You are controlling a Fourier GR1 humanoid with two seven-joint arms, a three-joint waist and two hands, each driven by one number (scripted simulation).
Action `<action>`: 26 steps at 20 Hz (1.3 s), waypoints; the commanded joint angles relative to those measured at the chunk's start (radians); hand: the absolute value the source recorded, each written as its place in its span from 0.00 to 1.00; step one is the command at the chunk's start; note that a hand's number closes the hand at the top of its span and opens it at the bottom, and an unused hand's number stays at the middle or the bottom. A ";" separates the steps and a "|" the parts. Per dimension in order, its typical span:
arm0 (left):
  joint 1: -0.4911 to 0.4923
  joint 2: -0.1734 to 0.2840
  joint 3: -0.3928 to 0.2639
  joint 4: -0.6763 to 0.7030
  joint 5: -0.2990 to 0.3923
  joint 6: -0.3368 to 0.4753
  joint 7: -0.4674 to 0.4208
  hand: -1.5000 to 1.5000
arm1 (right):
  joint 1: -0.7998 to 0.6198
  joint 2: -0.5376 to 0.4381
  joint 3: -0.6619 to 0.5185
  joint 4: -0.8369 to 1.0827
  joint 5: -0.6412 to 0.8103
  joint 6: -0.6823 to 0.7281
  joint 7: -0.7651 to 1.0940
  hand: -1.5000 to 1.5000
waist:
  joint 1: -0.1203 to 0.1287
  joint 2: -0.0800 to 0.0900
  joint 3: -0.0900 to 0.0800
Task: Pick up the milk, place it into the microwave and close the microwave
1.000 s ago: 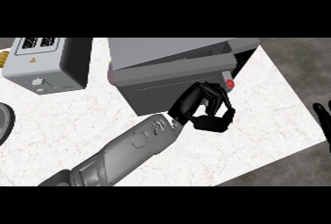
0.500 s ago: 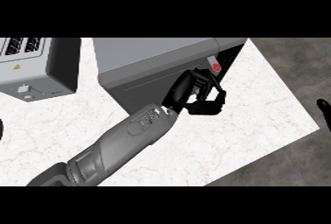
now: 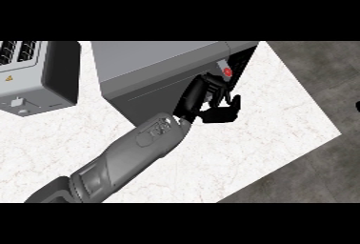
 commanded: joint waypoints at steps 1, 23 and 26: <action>-0.104 -0.053 0.014 0.037 0.016 -0.006 0.007 1.00 | -0.019 -0.022 -0.017 0.005 -0.012 0.003 0.016 0.00 | -0.023 0.014 0.002; -0.099 -0.052 -0.020 0.014 0.063 0.109 -0.033 1.00 | -0.086 -0.100 -0.087 0.027 -0.114 0.031 0.071 0.00 | -0.059 0.020 0.004; -0.094 -0.052 -0.032 0.014 0.069 0.118 -0.035 1.00 | -0.092 -0.100 -0.090 0.030 -0.135 0.035 0.074 0.00 | -0.059 0.019 0.005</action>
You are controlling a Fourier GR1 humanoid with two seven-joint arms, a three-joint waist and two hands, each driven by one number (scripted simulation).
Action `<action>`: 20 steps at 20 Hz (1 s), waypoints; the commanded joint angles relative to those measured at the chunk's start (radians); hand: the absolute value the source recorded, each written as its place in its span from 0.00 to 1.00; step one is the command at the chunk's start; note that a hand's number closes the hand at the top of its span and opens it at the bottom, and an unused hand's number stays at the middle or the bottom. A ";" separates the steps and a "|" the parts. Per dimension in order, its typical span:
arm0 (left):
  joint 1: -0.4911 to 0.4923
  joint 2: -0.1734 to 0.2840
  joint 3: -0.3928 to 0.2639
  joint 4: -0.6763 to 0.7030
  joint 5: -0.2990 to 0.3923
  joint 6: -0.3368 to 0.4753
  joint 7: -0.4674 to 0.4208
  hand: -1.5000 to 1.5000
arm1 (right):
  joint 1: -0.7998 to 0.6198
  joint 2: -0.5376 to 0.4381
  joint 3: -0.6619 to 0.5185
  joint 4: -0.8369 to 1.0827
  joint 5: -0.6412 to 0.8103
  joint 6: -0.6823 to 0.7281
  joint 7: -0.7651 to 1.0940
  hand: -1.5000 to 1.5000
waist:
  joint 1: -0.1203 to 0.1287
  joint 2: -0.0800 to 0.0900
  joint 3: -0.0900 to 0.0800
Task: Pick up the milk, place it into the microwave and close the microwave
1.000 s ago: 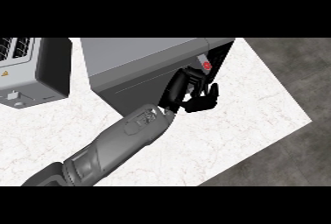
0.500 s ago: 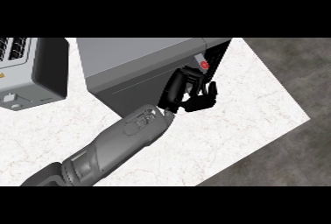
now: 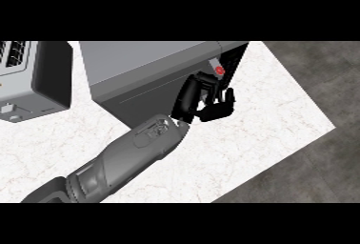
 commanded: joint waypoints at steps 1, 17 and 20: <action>-0.107 -0.072 0.007 0.046 0.009 -0.029 0.022 1.00 | -0.009 -0.010 -0.003 0.001 -0.025 0.012 0.009 0.00 | -0.024 0.012 0.002; -0.056 -0.029 0.062 0.222 0.111 0.033 0.010 1.00 | 0.008 -0.038 -0.132 0.000 -0.088 -0.038 0.028 0.00 | 0.116 0.008 -0.002; -0.048 -0.006 0.046 0.243 0.129 -0.001 0.016 1.00 | 0.020 -0.046 -0.156 -0.015 -0.099 -0.041 0.033 0.00 | 0.124 0.005 -0.003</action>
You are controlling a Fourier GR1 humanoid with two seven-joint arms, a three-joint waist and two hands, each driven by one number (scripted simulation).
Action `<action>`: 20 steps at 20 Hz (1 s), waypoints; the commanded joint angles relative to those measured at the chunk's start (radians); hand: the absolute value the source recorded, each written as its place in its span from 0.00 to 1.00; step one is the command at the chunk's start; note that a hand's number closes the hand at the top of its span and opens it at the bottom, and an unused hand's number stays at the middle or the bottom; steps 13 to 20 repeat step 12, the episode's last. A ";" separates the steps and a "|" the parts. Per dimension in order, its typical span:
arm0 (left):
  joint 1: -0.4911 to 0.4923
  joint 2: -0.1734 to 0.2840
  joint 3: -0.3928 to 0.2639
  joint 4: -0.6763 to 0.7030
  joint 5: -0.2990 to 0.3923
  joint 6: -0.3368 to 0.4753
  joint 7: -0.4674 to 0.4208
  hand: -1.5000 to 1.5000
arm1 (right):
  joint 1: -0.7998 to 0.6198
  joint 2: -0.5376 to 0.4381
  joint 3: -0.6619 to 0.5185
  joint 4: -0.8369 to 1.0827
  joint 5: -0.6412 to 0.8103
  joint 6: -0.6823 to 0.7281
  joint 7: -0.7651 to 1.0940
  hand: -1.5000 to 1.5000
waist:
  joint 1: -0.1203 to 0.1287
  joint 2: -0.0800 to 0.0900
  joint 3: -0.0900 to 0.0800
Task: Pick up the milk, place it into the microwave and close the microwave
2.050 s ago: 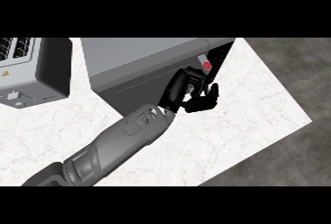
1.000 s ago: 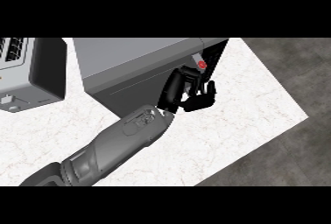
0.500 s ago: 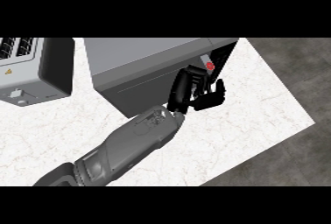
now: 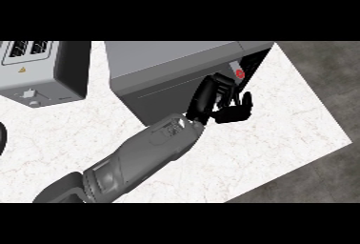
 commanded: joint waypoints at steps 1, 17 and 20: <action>0.017 0.082 0.074 0.162 0.025 0.030 0.004 1.00 | 0.020 -0.004 -0.023 -0.011 -0.010 -0.007 0.009 0.00 | 0.035 0.008 -0.001; 0.022 0.095 0.052 0.181 0.077 -0.026 -0.036 0.00 | 0.051 -0.017 -0.076 -0.065 -0.050 -0.024 0.032 0.00 | 0.092 -0.002 -0.005; 0.022 0.095 0.052 0.181 0.077 -0.026 -0.036 0.00 | 0.051 -0.017 -0.076 -0.065 -0.050 -0.024 0.032 0.00 | 0.092 -0.002 -0.005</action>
